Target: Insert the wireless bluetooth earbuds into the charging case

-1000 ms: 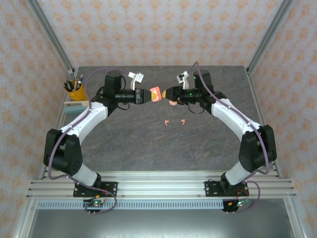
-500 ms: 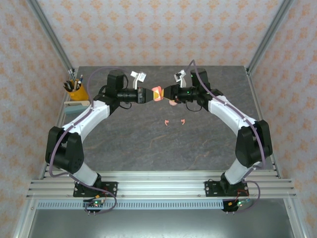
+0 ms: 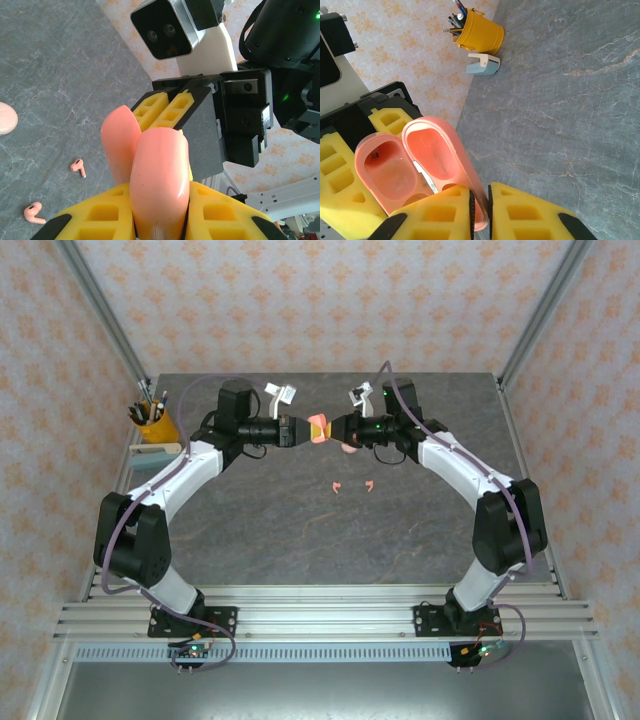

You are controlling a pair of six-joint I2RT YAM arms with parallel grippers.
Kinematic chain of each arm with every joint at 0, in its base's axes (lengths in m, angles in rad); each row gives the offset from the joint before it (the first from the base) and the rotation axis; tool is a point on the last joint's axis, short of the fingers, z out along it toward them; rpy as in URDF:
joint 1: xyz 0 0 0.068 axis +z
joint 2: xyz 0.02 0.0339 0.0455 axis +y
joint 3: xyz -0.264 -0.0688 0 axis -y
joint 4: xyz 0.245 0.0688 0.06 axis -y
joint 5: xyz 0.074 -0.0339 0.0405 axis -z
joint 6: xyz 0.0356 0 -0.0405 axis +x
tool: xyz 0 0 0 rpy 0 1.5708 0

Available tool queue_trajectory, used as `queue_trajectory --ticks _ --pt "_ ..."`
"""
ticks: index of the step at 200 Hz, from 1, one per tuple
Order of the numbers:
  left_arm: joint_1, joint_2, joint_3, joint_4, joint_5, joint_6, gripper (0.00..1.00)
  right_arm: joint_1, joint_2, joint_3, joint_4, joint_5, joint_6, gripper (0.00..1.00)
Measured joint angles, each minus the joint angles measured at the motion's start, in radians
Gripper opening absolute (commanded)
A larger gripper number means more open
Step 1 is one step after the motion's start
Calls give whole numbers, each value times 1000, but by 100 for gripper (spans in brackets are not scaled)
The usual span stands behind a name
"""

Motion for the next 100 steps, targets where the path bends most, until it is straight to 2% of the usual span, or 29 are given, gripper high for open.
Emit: queue_trajectory --ticks 16,26,44,79,90,100 --pt "0 2 3 0 0 -4 0 0 1 0 0 0 -6 11" --pt "0 3 4 0 0 -5 0 0 2 0 0 1 -8 0" --pt "0 8 10 -2 0 -7 0 0 3 0 -2 3 -16 0" --pt "0 11 16 -13 -14 1 54 2 4 20 -38 29 -33 0" --pt "0 11 21 -18 -23 12 63 5 8 46 -75 45 -53 0" --pt "0 11 27 -26 -26 11 66 6 15 83 -122 60 -78 0"
